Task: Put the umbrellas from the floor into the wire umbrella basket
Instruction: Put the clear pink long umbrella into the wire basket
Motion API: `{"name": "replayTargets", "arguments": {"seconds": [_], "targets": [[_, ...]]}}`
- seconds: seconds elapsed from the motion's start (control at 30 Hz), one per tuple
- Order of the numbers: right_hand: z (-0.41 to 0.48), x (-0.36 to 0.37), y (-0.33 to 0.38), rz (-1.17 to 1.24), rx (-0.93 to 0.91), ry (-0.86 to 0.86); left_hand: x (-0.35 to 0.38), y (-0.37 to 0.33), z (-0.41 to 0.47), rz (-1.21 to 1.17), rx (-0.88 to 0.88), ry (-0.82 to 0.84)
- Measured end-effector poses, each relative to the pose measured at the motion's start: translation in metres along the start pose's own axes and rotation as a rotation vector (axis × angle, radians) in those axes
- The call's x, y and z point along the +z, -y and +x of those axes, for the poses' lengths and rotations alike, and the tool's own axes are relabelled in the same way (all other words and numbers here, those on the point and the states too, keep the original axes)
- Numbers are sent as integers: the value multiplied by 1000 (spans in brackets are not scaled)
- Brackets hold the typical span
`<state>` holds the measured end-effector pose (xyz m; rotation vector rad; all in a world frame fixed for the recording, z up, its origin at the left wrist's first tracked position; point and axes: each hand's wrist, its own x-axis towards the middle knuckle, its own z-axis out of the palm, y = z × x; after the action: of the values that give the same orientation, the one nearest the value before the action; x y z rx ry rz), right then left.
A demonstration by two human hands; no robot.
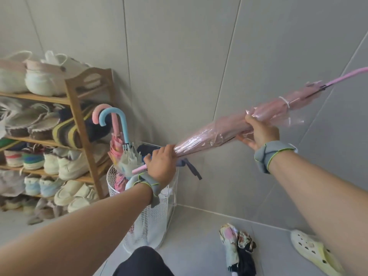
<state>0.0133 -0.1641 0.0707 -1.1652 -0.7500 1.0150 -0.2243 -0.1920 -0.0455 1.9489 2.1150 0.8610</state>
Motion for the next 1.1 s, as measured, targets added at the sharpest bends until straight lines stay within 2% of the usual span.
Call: {"name": "replayTargets", "arguments": {"seconds": [0.13,0.3,0.47,0.53,0.63,0.73,0.83,0.93,1.1], "targets": [[-9,58,-9,-144,-13,120,-13,20,19,-89,-149,131],[-21,132,-59,-461,-76,165,-14,31,33,-224,-25,125],[-49,177,-118,-776,-132,175,-9,45,42,50,101,-59],[-54,186,-137,-844,-82,219,-2,62,47,7,26,-29],[-48,193,-155,-887,-9,383,8,89,56,-119,-149,56],[-38,193,-166,-935,14,573,13,103,68,-205,-233,115],[-29,192,-178,-974,105,663,17,112,73,-300,-291,220],[-25,196,-190,-1030,134,712,29,124,70,-359,-331,114],[-30,201,-212,-1173,123,722,45,131,70,-312,-313,103]]}}
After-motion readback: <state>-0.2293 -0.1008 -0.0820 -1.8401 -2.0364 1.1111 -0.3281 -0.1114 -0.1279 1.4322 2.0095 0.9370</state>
